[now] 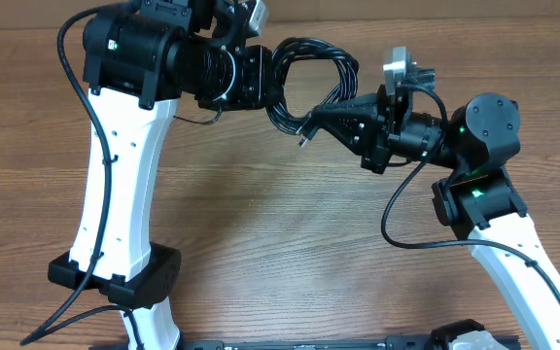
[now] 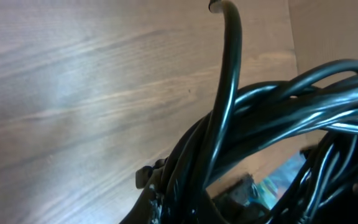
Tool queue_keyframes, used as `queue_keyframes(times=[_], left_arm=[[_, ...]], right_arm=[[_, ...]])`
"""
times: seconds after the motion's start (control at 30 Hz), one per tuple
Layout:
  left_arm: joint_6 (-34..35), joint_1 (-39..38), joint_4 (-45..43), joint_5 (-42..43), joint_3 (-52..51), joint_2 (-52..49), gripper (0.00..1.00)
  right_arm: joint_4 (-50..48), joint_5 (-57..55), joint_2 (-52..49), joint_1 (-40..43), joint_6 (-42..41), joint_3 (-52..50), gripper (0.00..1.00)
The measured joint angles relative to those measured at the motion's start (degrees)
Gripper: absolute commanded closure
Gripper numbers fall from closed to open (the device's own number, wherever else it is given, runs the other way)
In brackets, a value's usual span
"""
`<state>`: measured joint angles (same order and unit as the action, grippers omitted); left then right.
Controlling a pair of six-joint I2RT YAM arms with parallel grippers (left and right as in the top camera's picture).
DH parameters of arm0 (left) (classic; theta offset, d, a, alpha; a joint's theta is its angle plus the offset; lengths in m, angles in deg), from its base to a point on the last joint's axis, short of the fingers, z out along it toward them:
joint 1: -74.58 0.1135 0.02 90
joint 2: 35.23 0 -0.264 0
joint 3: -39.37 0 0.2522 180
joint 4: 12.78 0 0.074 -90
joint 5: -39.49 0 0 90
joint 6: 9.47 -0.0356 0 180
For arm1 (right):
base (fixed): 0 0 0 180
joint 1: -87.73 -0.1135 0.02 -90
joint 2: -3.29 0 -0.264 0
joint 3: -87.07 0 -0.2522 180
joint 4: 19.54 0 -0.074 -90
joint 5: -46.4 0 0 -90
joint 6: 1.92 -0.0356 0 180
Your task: Untangle cables
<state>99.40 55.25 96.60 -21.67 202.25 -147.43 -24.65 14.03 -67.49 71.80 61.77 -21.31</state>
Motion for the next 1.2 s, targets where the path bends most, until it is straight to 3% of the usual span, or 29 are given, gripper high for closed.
queue_keyframes(times=[0.27,0.5,0.63,1.2], left_arm=[[2.0,0.0,-6.4,-9.7,0.0,0.0,0.96],[4.7,0.0,-11.0,-17.1,0.0,0.0,0.96],[5.5,0.0,-12.4,-18.1,0.0,0.0,0.96],[6.3,-2.4,-11.9,-18.2,0.0,0.0,0.96]], right_arm=[[1.0,-0.1,2.4,-0.8,-4.0,0.0,0.96],[8.9,-4.0,3.2,-1.0,-0.9,0.0,0.96],[12.5,-8.3,3.0,-1.0,2.6,0.0,0.96],[9.5,-13.7,-4.8,-2.6,7.3,0.0,0.96]])
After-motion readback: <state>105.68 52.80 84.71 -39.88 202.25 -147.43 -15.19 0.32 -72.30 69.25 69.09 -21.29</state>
